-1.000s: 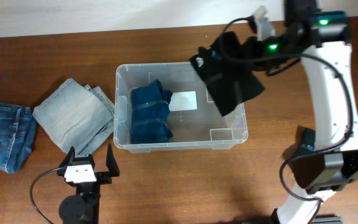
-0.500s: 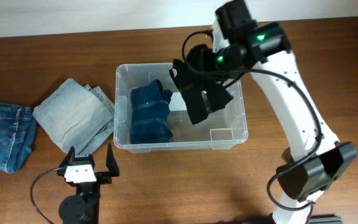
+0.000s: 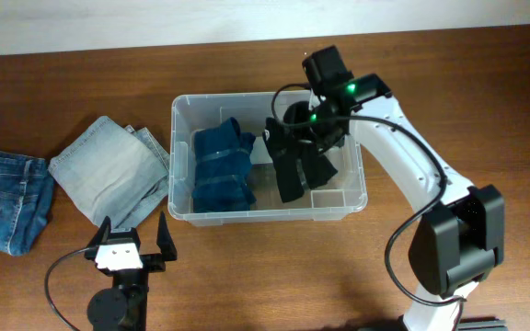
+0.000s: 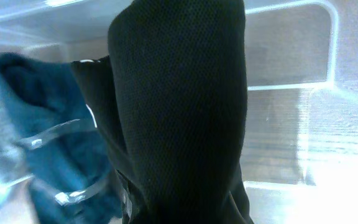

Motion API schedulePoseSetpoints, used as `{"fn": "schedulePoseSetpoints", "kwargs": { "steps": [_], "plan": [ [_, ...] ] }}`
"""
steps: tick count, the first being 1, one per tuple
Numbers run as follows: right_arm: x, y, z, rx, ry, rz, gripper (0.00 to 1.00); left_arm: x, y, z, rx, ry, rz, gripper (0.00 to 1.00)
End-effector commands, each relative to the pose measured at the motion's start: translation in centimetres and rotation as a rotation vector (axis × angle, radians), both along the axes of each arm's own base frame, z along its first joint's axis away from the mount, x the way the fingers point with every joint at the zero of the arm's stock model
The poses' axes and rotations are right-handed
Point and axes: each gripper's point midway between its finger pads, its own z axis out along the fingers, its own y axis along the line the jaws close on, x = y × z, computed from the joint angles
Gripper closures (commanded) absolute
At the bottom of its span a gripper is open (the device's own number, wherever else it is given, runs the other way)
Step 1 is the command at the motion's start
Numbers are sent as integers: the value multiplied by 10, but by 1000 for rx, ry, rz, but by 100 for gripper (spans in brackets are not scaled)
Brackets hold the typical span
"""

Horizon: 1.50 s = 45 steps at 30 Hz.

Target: Pack container

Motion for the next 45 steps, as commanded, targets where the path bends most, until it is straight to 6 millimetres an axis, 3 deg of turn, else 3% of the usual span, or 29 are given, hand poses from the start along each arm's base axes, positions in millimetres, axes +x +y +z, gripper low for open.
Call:
{"fn": "schedulePoseSetpoints", "kwargs": {
  "steps": [1, 5, 9, 22, 25, 27, 30, 31, 36, 40, 45],
  "plan": [
    [-1, -12, -11, -59, -30, -29, 94, 0, 2, -1, 9, -4, 9, 1],
    [2, -19, -35, -88, -58, -44, 94, 0, 2, -1, 9, -4, 9, 1],
    [5, -29, -46, -142, -90, -63, 94, 0, 2, -1, 9, -4, 9, 1],
    [10, -53, -46, -323, -143, 36, 93, 0, 2, -1, 9, -4, 9, 1],
    [10, -53, -46, -322, -142, 37, 76, 0, 2, -1, 9, -4, 9, 1],
    [9, -54, -47, -323, -140, 37, 57, 0, 2, -1, 9, -4, 9, 1],
    [10, -55, -46, -335, -142, 46, 48, 0, 2, -1, 9, -4, 9, 1],
    [10, -57, -46, -348, -148, 56, 40, 0, 2, -1, 9, -4, 9, 1],
    [24, -56, -19, -399, -234, 169, 25, 0, 2, -1, 9, -4, 9, 0],
    [28, -54, 19, -380, -300, 167, 21, 0, 2, -1, 9, -4, 9, 0],
    [21, -52, 51, -345, -352, 164, 19, 0, 2, -1, 9, -4, 9, 1]
  ]
}}
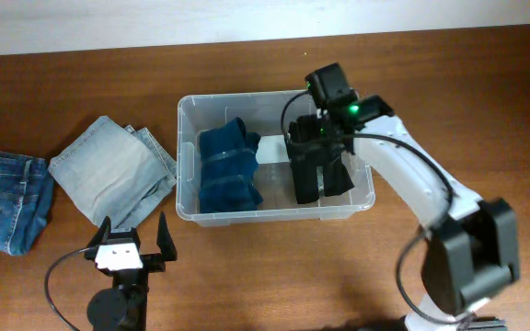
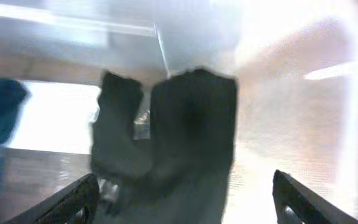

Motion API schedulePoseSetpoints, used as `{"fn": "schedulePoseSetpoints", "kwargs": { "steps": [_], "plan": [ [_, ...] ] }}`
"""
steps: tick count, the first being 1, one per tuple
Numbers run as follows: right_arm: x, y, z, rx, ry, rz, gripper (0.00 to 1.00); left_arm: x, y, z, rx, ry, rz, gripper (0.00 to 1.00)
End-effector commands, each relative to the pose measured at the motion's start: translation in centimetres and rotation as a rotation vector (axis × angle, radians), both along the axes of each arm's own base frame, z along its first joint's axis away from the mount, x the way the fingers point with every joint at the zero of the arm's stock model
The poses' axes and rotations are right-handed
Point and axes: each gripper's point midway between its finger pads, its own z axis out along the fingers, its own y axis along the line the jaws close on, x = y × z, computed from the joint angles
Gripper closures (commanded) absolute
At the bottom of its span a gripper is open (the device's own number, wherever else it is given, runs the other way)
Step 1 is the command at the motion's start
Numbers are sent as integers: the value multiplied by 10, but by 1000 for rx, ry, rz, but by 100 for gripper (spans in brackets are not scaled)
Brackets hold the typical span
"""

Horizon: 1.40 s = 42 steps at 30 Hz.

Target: Pack container

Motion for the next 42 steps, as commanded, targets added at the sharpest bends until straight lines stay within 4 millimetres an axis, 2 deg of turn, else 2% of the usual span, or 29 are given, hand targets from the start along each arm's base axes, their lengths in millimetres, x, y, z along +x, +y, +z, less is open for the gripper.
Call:
{"fn": "schedulePoseSetpoints", "kwargs": {
  "steps": [1, 6, 9, 13, 17, 20, 24, 30, 35, 39, 42],
  "plan": [
    [-2, -5, 42, 6, -82, 5, 19, 0, 2, -1, 9, -4, 9, 1],
    [-15, -16, 51, -2, -64, -9, 19, 0, 2, -1, 9, -4, 9, 0],
    [-24, -36, 53, -1, -32, -78, 19, 0, 2, -1, 9, -4, 9, 1],
    [-37, -83, 63, 30, -7, -235, 19, 0, 2, -1, 9, -4, 9, 1],
    [-58, -132, 81, 102, 0, -401, 19, 0, 2, -1, 9, -4, 9, 1],
    [-83, -171, 93, 112, 3, -511, 19, 0, 2, -1, 9, -4, 9, 1],
    [-123, -223, 95, 107, 62, -685, 19, 0, 2, -1, 9, -4, 9, 1],
    [-178, -280, 75, 155, 178, -942, 20, 0, 2, -1, 9, -4, 9, 1],
    [-207, -299, 41, 254, 245, -1035, 20, 0, 2, -1, 9, -4, 9, 1],
    [-227, -308, 3, 332, 277, -1124, 21, 0, 2, -1, 9, -4, 9, 0],
    [-239, -313, -27, 377, 281, -1180, 25, 0, 2, -1, 9, -4, 9, 1]
  ]
}}
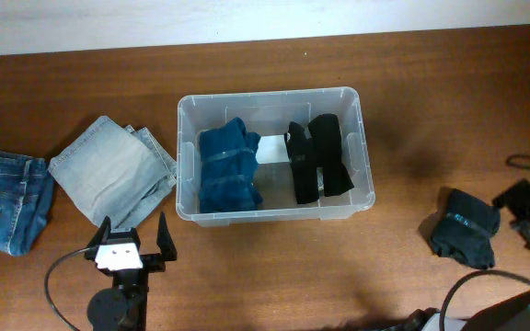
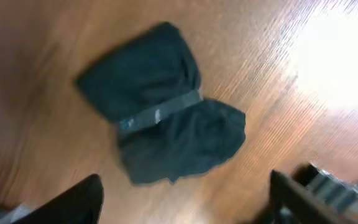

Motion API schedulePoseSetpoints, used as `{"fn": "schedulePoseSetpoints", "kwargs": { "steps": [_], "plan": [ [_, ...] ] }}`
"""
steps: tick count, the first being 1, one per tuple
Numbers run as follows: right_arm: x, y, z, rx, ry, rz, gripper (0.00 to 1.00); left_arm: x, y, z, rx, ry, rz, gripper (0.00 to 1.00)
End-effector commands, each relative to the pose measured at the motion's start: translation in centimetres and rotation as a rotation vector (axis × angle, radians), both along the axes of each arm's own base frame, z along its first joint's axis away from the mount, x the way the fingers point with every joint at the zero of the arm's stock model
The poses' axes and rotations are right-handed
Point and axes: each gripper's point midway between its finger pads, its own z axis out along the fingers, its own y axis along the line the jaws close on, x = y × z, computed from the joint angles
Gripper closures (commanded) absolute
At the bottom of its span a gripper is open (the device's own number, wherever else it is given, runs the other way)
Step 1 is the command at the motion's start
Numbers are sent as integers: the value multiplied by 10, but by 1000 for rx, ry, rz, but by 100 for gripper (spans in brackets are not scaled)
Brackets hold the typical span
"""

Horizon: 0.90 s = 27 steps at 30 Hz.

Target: Pack container

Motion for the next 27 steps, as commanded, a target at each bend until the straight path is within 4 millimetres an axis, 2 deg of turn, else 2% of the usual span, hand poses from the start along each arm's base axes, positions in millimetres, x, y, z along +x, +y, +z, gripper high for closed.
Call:
{"fn": "schedulePoseSetpoints", "kwargs": {
  "steps": [1, 6, 11, 17, 27],
  "plan": [
    [-12, 6, -28, 78, -22, -47, 25, 0, 2, -1, 9, -4, 9, 1],
    [-26, 3, -67, 85, -35, -97, 21, 0, 2, -1, 9, -4, 9, 1],
    [-29, 9, -91, 84, -49, -95, 14, 0, 2, -1, 9, -4, 9, 0],
    [-20, 13, -103, 94, -112, -85, 10, 0, 2, -1, 9, -4, 9, 0],
    [-13, 10, -103, 82, -150, -74, 6, 0, 2, -1, 9, -4, 9, 1]
  ]
}}
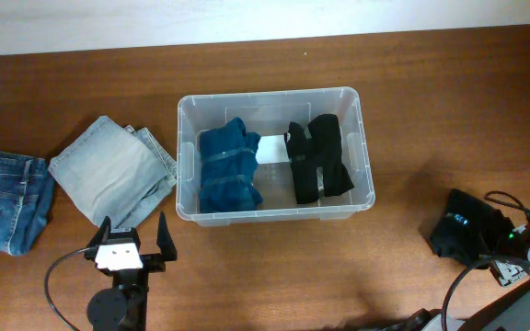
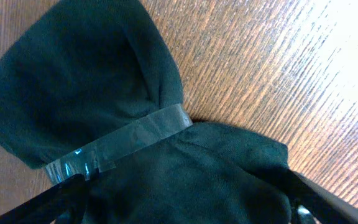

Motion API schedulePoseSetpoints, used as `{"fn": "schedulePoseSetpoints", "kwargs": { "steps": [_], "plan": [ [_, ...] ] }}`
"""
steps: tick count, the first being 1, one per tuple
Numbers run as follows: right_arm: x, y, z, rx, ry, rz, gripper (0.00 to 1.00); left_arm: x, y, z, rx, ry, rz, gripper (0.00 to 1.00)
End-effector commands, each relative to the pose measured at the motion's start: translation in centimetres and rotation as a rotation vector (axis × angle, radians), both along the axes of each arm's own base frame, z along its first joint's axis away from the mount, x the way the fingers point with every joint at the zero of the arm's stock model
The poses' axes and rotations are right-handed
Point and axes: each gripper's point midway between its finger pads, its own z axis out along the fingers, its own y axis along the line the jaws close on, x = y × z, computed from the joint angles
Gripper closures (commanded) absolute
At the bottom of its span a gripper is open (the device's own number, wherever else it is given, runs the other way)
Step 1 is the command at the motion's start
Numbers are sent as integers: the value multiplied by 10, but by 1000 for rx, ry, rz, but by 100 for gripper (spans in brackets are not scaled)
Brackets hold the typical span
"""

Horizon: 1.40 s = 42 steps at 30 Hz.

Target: Pack container

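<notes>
A clear plastic container (image 1: pixel 184 156) stands mid-table. Inside it lie a blue taped cloth bundle (image 1: pixel 227 165) and a black taped bundle (image 1: pixel 319 158). A third dark bundle (image 1: pixel 449 232) with a clear tape band (image 2: pixel 120 142) lies on the table at the lower right. My right gripper (image 1: pixel 478 237) is down over it. In the right wrist view the right gripper (image 2: pixel 188 202) is open, one finger on each side of the bundle (image 2: pixel 104 81). My left gripper (image 1: pixel 129 241) sits open near the front edge, holding nothing.
Folded light denim (image 1: pixel 113 170) and darker jeans (image 1: pixel 3 198) lie on the table left of the container. A cable (image 1: pixel 509 198) loops beside the right arm at the table's right edge.
My right gripper was above and to the right of the dark bundle on the table. Now it is low over that bundle, which fills the wrist view between the open fingers.
My right gripper held the black bundle inside the container. Then it stood open above the bundle lying in the container, which had shifted slightly right. Then it was over the third bundle at the lower right, and now it straddles it.
</notes>
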Motion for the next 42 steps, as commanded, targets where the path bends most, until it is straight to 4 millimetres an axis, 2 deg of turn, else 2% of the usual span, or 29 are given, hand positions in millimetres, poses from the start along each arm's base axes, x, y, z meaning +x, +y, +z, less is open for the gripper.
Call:
{"fn": "schedulePoseSetpoints", "kwargs": {
  "steps": [1, 7, 14, 16, 19, 25, 30, 33, 35, 36, 42],
  "plan": [
    [1, 3, -2, 15, -10, 3, 5, 0, 2, -1, 9, -4, 9, 1],
    [-1, 4, -11, 39, 8, 2, 4, 0, 2, -1, 9, -4, 9, 1],
    [-3, 14, -30, 122, 42, 4, 6, 0, 2, -1, 9, -4, 9, 1],
    [0, 18, -32, 152, 25, 8, 13, 0, 2, -1, 9, -4, 9, 0],
    [5, 22, -30, 175, -6, 13, 31, 0, 2, -1, 9, -4, 9, 1],
    [13, 24, -23, 202, -39, 19, 38, 0, 2, -1, 9, -4, 9, 1],
    [30, 24, -1, 235, -124, 46, 48, 0, 2, -1, 9, -4, 9, 1],
    [36, 19, 16, 222, -146, 60, 59, 0, 2, -1, 9, -4, 9, 1],
    [41, 18, 26, 212, -168, 83, 71, 0, 2, -1, 9, -4, 9, 1],
    [43, 18, 31, 213, -181, 90, 75, 0, 2, -1, 9, -4, 9, 0],
    [61, 22, 59, 179, -233, 167, 82, 0, 2, -1, 9, -4, 9, 1]
  ]
}}
